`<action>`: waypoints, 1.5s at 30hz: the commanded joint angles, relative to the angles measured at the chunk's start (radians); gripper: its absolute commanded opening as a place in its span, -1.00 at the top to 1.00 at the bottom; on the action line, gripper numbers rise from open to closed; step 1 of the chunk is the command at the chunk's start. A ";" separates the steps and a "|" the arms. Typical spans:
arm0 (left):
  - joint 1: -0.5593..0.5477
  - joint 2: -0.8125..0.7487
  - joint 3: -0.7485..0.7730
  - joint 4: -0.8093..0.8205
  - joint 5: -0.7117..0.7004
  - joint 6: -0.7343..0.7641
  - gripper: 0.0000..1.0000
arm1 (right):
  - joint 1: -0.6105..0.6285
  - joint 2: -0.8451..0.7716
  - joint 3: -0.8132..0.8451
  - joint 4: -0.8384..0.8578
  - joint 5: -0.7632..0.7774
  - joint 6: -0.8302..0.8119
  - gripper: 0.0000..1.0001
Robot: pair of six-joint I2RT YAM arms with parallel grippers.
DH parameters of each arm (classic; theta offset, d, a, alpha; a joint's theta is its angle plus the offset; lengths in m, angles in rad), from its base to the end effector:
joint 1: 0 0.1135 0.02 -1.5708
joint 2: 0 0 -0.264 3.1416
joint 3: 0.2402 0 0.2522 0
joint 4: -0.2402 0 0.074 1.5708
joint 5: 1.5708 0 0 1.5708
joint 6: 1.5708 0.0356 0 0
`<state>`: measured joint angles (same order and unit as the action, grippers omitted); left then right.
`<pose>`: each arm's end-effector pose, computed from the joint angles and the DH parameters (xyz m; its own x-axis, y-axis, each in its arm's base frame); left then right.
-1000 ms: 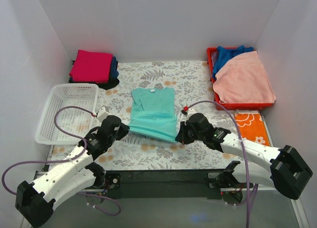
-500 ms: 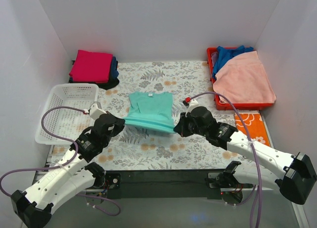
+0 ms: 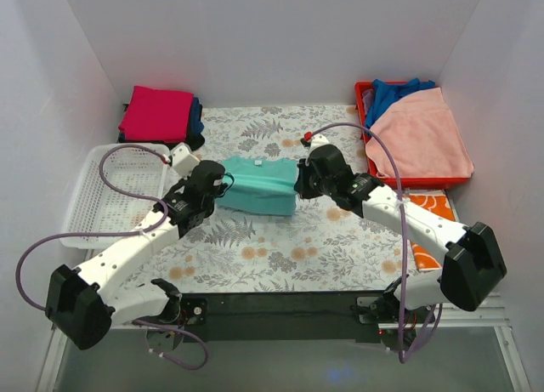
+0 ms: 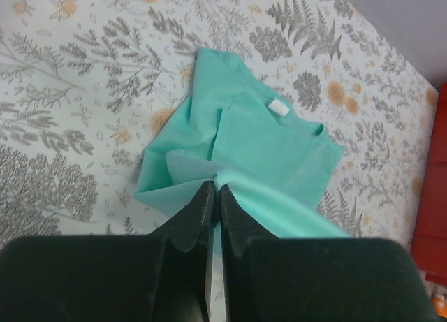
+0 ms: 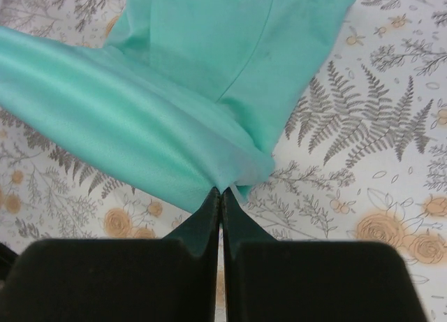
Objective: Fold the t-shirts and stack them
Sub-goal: Fold the long partially folded tshirt into a neat square
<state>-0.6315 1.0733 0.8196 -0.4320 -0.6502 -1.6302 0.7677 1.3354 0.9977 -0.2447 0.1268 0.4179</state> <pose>0.1946 -0.1157 0.2773 -0.0612 -0.9396 -0.3367 -0.5156 0.3186 -0.7954 0.2195 0.2056 0.2855 -0.6104 -0.0297 -0.7915 -0.3995 0.8744 0.2754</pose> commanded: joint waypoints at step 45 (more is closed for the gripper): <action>0.245 0.663 0.423 0.331 0.363 0.383 -0.08 | -0.209 0.490 0.398 0.061 -0.118 -0.084 0.26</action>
<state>-0.3519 1.8122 1.3132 -0.1078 -0.3325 -1.2594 0.5072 1.8736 1.4563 -0.1837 0.0223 0.3218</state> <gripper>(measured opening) 0.543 0.371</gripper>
